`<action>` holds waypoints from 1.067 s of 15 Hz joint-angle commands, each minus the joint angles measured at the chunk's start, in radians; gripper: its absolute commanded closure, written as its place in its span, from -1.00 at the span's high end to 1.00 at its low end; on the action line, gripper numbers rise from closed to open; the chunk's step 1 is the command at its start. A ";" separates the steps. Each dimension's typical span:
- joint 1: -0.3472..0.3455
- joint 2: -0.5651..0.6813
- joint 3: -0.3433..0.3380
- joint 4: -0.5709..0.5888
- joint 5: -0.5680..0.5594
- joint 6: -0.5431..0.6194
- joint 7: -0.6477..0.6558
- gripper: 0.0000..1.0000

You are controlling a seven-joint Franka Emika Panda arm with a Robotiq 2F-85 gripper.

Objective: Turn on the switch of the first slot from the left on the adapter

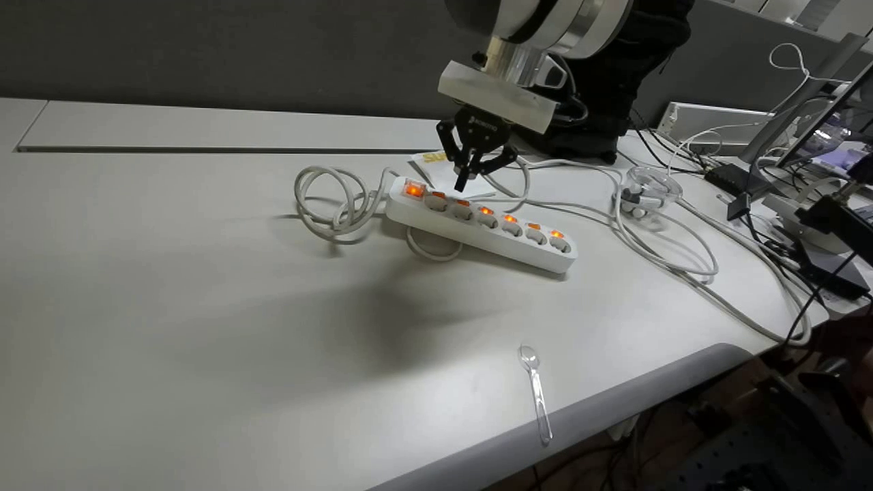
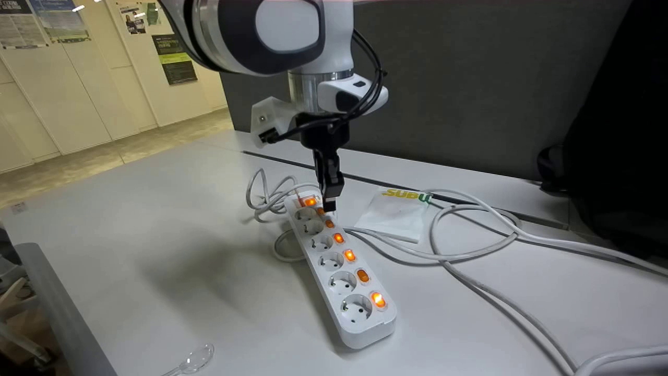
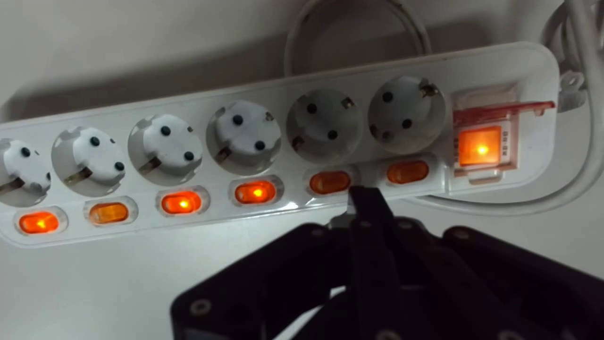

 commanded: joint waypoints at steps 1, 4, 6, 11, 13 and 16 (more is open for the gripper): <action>0.019 0.018 -0.010 0.031 -0.010 -0.005 0.018 -1.00; 0.025 0.025 -0.010 0.036 -0.008 -0.003 0.019 -1.00; 0.026 0.028 -0.006 0.038 -0.001 0.001 0.019 -1.00; 0.027 0.036 0.000 0.042 0.009 0.019 0.022 -1.00; 0.028 0.040 0.000 0.043 0.009 0.018 0.022 -1.00; 0.031 0.046 -0.001 0.044 0.007 0.018 0.023 -1.00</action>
